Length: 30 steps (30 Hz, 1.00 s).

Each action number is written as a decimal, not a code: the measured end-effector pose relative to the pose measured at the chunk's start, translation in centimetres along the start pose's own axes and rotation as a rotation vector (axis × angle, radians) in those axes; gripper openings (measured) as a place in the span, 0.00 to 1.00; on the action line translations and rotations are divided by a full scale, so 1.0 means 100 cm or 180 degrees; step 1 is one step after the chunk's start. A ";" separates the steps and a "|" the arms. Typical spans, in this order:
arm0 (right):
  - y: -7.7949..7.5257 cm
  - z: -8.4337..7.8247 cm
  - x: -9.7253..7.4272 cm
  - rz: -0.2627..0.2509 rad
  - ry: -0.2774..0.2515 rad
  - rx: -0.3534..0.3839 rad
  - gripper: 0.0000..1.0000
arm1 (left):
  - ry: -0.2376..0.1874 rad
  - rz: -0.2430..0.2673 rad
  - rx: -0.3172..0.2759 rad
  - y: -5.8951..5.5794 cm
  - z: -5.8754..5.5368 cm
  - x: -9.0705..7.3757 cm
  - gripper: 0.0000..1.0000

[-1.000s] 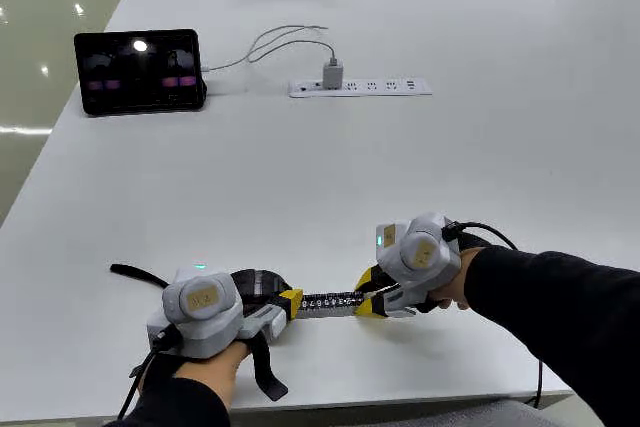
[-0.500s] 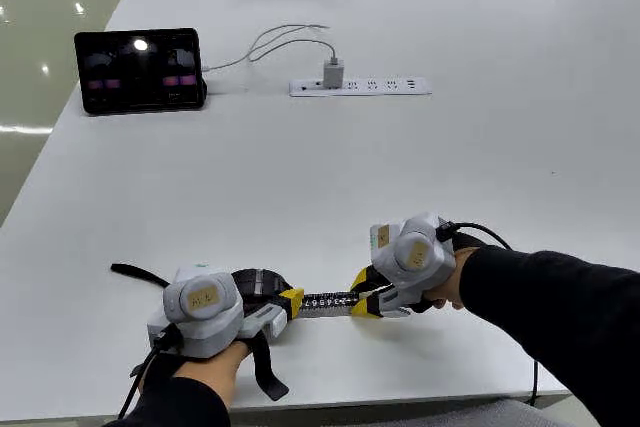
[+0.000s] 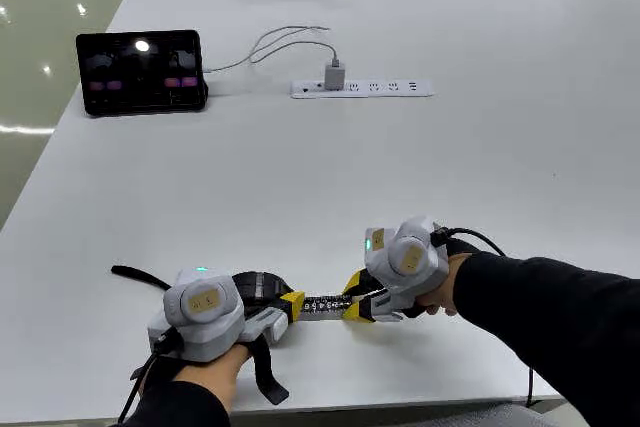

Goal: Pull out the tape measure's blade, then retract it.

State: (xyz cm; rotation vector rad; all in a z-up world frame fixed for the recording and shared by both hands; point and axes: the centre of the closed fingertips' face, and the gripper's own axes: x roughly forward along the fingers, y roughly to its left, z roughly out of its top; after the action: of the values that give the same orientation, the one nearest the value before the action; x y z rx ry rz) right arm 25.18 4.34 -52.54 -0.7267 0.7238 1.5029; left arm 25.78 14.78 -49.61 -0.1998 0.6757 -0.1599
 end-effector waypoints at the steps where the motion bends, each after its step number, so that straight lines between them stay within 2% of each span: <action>1: 0.000 0.001 0.000 0.0006 -0.0001 0.0010 0.12 | 0.0000 0.0000 -0.0001 0.000 0.000 0.000 0.61; 30: 0.004 0.019 0.011 0.0023 -0.0053 -0.0045 0.12 | 0.0005 -0.0003 -0.0006 0.001 0.000 0.001 0.61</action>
State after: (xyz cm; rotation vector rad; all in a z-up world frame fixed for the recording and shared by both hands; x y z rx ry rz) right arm 24.66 6.47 -52.29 -0.7222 0.7044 1.5203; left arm 25.80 14.82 -49.68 -0.2019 0.6774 -0.1605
